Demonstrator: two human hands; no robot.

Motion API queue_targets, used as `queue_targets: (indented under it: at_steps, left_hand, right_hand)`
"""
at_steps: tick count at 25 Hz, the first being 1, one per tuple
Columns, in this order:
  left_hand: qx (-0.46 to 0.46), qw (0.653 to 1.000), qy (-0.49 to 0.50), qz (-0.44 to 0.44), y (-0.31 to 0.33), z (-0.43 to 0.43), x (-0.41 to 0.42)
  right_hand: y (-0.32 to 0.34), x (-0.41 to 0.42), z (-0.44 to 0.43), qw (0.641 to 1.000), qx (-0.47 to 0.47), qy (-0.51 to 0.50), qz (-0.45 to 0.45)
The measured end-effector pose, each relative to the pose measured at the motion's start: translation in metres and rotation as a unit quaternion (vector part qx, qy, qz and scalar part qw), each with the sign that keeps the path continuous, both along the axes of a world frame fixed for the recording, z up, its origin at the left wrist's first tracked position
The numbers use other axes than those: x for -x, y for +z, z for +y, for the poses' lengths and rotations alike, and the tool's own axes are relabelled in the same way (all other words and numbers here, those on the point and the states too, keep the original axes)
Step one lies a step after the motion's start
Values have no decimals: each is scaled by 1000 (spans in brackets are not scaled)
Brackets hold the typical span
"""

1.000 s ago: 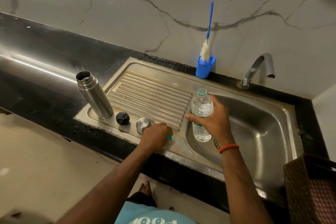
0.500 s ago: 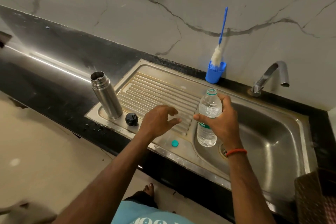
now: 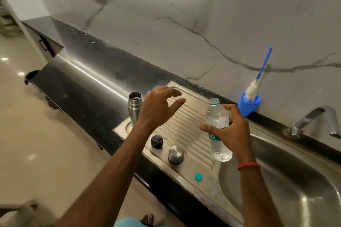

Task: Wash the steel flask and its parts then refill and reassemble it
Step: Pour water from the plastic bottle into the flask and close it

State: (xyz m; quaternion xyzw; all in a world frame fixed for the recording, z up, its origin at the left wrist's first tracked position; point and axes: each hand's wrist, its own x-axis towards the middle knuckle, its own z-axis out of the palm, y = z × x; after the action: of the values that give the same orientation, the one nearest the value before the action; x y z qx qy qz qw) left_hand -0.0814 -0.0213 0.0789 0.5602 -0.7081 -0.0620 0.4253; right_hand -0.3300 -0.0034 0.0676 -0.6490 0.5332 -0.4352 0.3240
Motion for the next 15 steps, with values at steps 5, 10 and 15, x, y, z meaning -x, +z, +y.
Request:
queue_targets:
  at_steps: [5,10,15]
  left_hand:
    - [23,996,82,12,4,-19,-61]
    - [-75,990,118,35,-15,-21,-110]
    - [-189,975,58,105,-60,-13,-138]
  right_hand:
    - [10,-32,-30,999,33,29,24]
    - [12,-63,-50,998,43,34,28]
    - [7,-85,-57,998,47,40,28]
